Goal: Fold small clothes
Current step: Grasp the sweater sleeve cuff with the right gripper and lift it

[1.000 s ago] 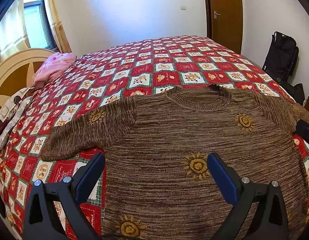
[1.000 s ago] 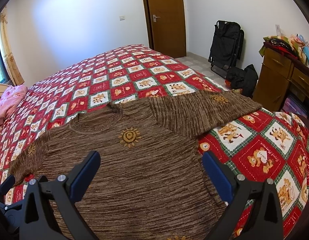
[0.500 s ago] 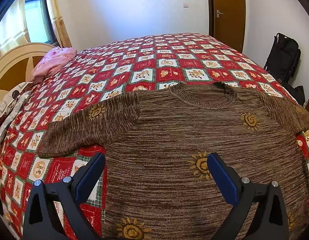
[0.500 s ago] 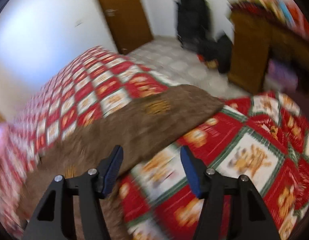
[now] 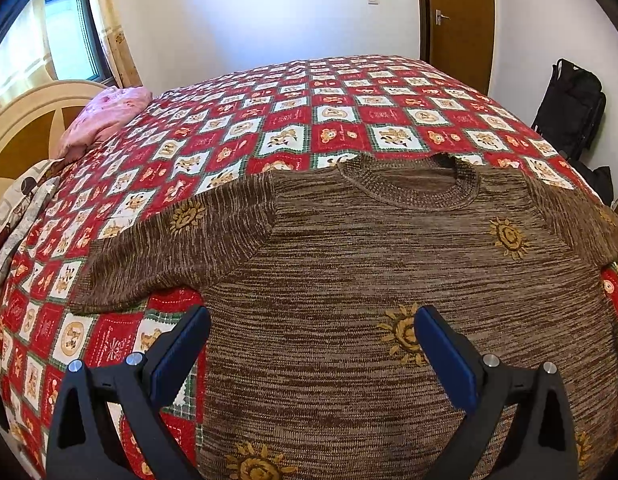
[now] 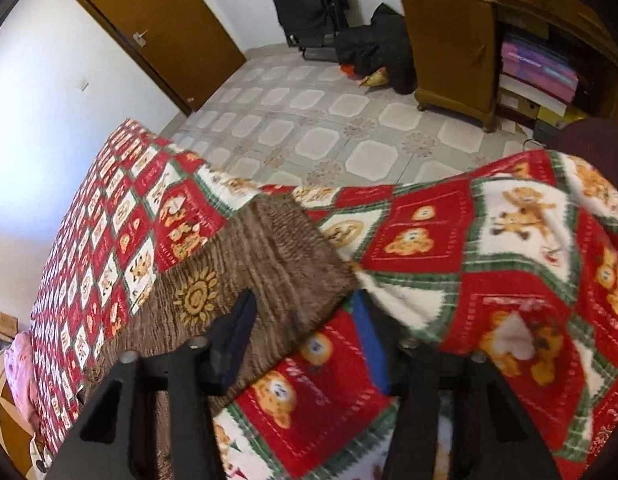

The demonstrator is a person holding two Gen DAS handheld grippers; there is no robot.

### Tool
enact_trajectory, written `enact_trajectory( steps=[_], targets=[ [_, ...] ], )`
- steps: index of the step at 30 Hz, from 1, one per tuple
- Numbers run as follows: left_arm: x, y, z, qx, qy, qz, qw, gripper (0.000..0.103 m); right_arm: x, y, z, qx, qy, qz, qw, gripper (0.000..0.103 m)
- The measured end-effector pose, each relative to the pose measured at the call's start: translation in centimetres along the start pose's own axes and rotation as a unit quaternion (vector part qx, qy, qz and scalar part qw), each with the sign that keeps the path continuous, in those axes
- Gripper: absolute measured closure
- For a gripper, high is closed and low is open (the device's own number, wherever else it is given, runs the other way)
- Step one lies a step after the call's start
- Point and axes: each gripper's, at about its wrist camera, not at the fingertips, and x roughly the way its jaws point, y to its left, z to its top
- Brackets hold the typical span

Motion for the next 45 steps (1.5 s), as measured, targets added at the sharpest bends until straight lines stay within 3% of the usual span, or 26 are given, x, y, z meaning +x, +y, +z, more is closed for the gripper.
enact_trajectory(
  steps=[5,6,7,12,17,23,28,32,36,39,41,42,43,45],
  targets=[
    [0.1,0.1,0.1,-0.002,0.000,-0.002,1.0000,0.001,1.6,0.3,0.1,-0.005,0.003,-0.012,1.000,0.061],
    [0.1,0.0,0.1,-0.001,-0.001,0.000,1.0000,0.001,1.7,0.4,0.1,-0.006,-0.001,-0.018,1.000,0.071],
    [0.1,0.1,0.1,-0.001,-0.001,0.000,1.0000,0.001,1.9,0.5,0.2,-0.010,-0.004,-0.030,0.999,0.090],
    [-0.6,1.7,0.0,-0.011,-0.010,0.002,0.9999,0.001,1.4,1.6,0.3,-0.059,-0.019,-0.074,0.995,0.093],
    [-1.6,4.3,0.1,-0.037,-0.024,0.009,0.9990,0.001,-3.1,8.5,-1.7,-0.165,-0.081,-0.074,0.980,0.093],
    [-2.8,7.0,0.1,-0.069,-0.034,0.015,0.9969,0.001,-6.5,21.1,-11.8,-0.330,-0.086,0.011,0.940,0.093],
    [-3.9,9.1,-0.3,-0.082,-0.044,0.027,0.9953,0.001,-4.1,28.9,-22.9,-0.434,-0.056,0.068,0.896,0.093],
    [-4.1,11.0,-0.9,-0.092,-0.047,0.039,0.9939,0.001,-1.3,31.4,-29.6,-0.477,-0.027,0.079,0.875,0.093],
    [-3.7,12.4,-1.4,-0.102,-0.046,0.049,0.9925,0.001,1.0,31.7,-33.1,-0.494,0.003,0.093,0.864,0.093],
    [-3.1,12.9,-1.6,-0.105,-0.040,0.048,0.9926,0.001,1.6,31.9,-34.1,-0.504,0.010,0.108,0.857,0.087],
    [-2.8,12.9,-1.6,-0.104,-0.038,0.046,0.9928,0.001,2.0,31.9,-34.4,-0.514,0.035,0.136,0.846,0.061],
    [-2.6,12.8,-1.7,-0.103,-0.037,0.044,0.9930,0.001,2.1,31.8,-34.5,-0.516,0.051,0.151,0.841,0.031],
    [-2.5,12.7,-1.7,-0.101,-0.036,0.041,0.9933,0.001,1.9,31.6,-34.7,-0.516,0.056,0.159,0.839,0.020],
    [-2.3,12.3,-1.6,-0.094,-0.037,0.039,0.9941,0.001,0.6,31.1,-34.7,-0.516,0.042,0.177,0.837,0.022]
  ],
)
